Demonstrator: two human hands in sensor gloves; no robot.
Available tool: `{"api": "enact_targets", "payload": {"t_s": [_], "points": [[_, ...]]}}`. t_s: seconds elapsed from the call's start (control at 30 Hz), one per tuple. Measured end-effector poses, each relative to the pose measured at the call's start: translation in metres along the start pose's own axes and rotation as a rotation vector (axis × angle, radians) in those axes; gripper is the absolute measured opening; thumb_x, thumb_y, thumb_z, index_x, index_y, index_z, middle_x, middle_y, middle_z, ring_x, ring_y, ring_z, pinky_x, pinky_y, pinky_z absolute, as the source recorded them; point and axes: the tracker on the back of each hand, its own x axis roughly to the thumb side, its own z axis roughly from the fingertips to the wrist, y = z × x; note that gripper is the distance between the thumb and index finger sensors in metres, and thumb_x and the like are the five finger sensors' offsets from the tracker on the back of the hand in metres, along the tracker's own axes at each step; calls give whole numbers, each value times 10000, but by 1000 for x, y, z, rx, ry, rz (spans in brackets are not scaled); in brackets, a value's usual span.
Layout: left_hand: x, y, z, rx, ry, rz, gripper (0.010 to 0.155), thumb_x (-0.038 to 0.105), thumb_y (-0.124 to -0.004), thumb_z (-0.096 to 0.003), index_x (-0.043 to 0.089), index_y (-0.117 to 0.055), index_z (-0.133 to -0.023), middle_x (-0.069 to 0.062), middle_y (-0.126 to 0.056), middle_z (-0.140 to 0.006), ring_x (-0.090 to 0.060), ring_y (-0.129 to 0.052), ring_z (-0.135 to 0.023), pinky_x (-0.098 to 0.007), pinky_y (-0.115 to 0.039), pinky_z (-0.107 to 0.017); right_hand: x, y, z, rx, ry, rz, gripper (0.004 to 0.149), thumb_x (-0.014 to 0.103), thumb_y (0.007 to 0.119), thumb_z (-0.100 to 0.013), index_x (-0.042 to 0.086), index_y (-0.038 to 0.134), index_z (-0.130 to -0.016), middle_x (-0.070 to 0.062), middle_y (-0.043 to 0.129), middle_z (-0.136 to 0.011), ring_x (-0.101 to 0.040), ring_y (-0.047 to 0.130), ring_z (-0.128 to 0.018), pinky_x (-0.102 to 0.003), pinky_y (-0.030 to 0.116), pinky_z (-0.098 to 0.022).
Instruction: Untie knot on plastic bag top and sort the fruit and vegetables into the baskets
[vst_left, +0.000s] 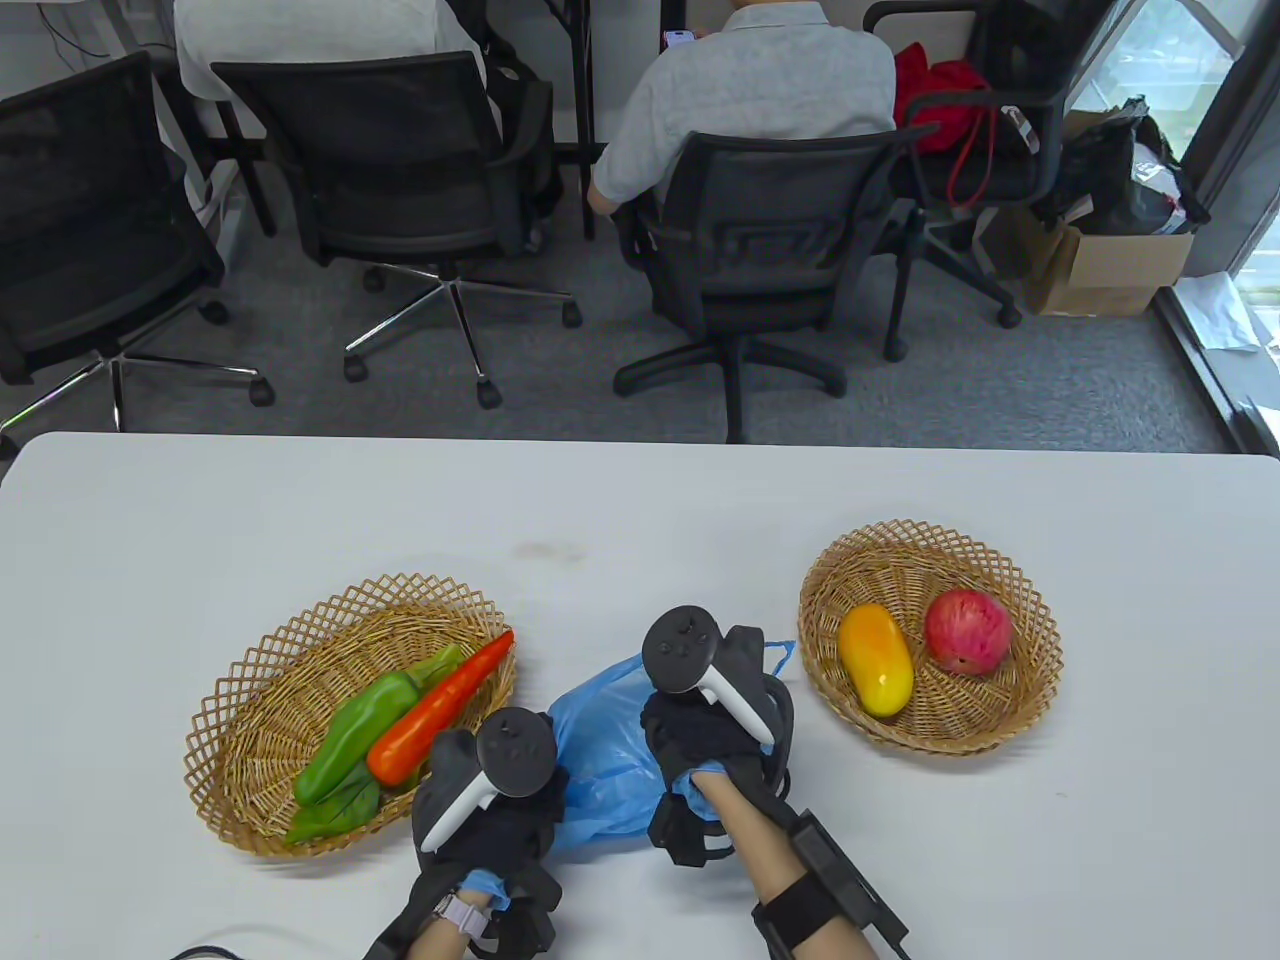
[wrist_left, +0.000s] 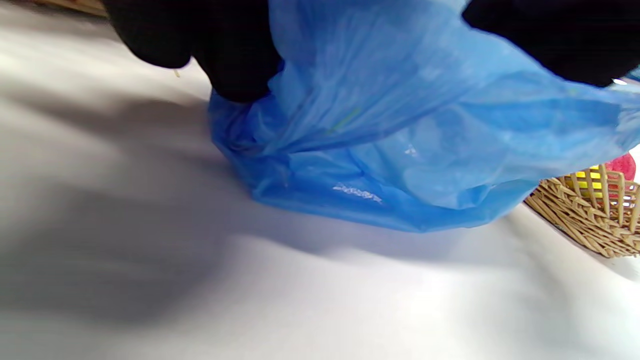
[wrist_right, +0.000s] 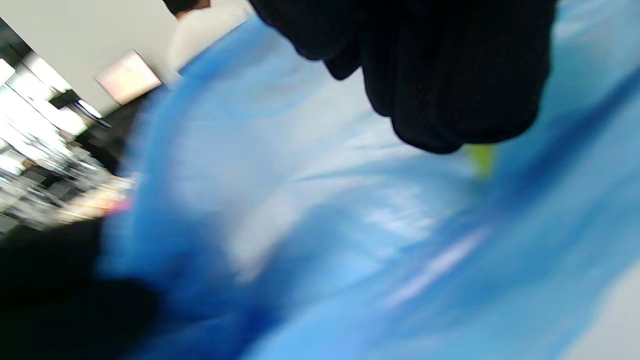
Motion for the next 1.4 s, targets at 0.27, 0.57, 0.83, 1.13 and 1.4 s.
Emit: {"api": "enact_targets", "payload": {"t_s": [0.27, 0.57, 0.83, 1.13, 1.4], "points": [[5, -4, 0, -8, -11, -24, 634, 177, -576, -608, -37, -335, -1154, -214, -669, -1063, -299, -864, -866, -514, -753, -661, -26, 14, -12, 88, 139, 232, 727, 282, 688, -613, -157, 392, -1111, -514, 585, -986, -577, 856, -695, -564, 822, -453], [9, -8, 0, -22, -24, -41, 635, 184, -579, -609, -36, -339, -1154, -216, -669, -1063, -301, -863, -867, -515, -752, -661, -32, 32, -26, 165, 142, 307, 840, 355, 730, -584, -148, 326, -1121, -493, 555, -1001, -593, 784, -763, -611, 755, -522], [9, -6, 1, -19, -22, -35, 641, 189, -584, -608, -39, -339, -1154, -219, -670, -1062, -301, -864, -866, -517, -752, -660, -29, 40, -31, 194, 120, 323, 822, 344, 761, -563, -156, 394, -1103, -468, 606, -974, -550, 812, -742, -587, 761, -528], [9, -5, 2, -22, -16, -41, 643, 195, -587, -609, -38, -339, -1154, -217, -670, -1062, -299, -864, -866, -515, -752, -661, -28, 23, -10, 180, -39, 163, 819, 350, 761, -560, -150, 406, -1102, -456, 618, -976, -545, 809, -750, -590, 755, -534], [8, -4, 2, -23, -9, -40, 643, 195, -587, -609, -39, -340, -1154, -219, -671, -1061, -301, -863, -866, -515, -752, -661, -45, -31, 27, 195, -303, -202, 810, 354, 762, -559, -148, 432, -1102, -453, 636, -971, -538, 822, -740, -584, 764, -526]]}}
